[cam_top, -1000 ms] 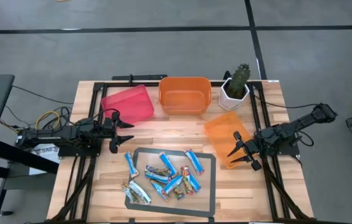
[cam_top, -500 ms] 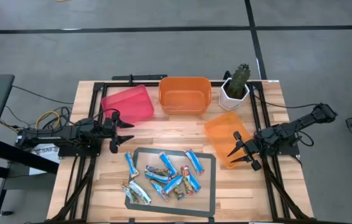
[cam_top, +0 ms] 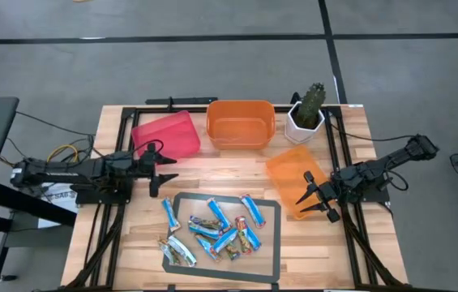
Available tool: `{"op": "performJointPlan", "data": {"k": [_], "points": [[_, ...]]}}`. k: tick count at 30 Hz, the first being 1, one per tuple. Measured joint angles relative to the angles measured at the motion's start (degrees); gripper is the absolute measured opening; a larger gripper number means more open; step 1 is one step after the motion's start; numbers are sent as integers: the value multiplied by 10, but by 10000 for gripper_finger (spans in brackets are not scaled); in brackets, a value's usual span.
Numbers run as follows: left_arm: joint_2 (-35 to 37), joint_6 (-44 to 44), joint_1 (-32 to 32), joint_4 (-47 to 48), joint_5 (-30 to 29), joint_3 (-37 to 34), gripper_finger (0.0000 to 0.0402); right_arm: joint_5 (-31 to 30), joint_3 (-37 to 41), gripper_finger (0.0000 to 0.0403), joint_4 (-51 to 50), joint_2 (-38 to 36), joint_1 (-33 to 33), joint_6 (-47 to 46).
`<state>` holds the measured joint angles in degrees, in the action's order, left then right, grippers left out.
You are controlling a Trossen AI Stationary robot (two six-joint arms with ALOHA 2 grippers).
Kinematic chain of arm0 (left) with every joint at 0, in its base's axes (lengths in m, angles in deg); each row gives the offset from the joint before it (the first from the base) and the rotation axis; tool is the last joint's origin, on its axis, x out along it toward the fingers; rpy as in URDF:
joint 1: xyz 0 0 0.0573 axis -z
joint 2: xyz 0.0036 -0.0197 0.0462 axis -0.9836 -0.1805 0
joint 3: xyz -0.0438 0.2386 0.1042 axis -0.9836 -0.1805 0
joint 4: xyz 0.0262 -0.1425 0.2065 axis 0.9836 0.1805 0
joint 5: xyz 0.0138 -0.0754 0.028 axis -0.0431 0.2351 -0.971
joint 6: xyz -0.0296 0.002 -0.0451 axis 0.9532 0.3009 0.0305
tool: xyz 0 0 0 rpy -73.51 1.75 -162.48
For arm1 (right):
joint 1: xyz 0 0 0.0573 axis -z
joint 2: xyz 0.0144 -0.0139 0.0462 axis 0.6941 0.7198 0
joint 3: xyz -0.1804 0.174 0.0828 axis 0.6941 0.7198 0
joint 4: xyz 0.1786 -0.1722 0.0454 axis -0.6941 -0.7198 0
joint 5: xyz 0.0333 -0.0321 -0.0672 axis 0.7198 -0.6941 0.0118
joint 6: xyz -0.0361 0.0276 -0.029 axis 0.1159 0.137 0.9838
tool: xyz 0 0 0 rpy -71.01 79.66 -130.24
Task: Pick and place Granola Bars by type
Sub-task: Put the red granola bar into the red bin
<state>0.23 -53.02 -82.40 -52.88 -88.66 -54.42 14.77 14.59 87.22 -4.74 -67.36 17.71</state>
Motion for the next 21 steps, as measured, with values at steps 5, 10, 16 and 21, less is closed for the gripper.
{"op": "performJointPlan", "data": {"k": [5, 10, 16, 21], "points": [[-122, -12, 40, 12, -15, 77, 242, 0, 0, 123, 0, 0, 0, 0], [-246, -46, 99, 16, -24, 154, 242, 0, 0, 123, 0, 0, 0, 0], [-368, -107, 183, 15, -57, 228, 242, 0, 0, 123, 0, 0, 0, 0], [-446, -139, 247, 14, -91, 270, 242, 0, 0, 123, 0, 0, 0, 0]]}}
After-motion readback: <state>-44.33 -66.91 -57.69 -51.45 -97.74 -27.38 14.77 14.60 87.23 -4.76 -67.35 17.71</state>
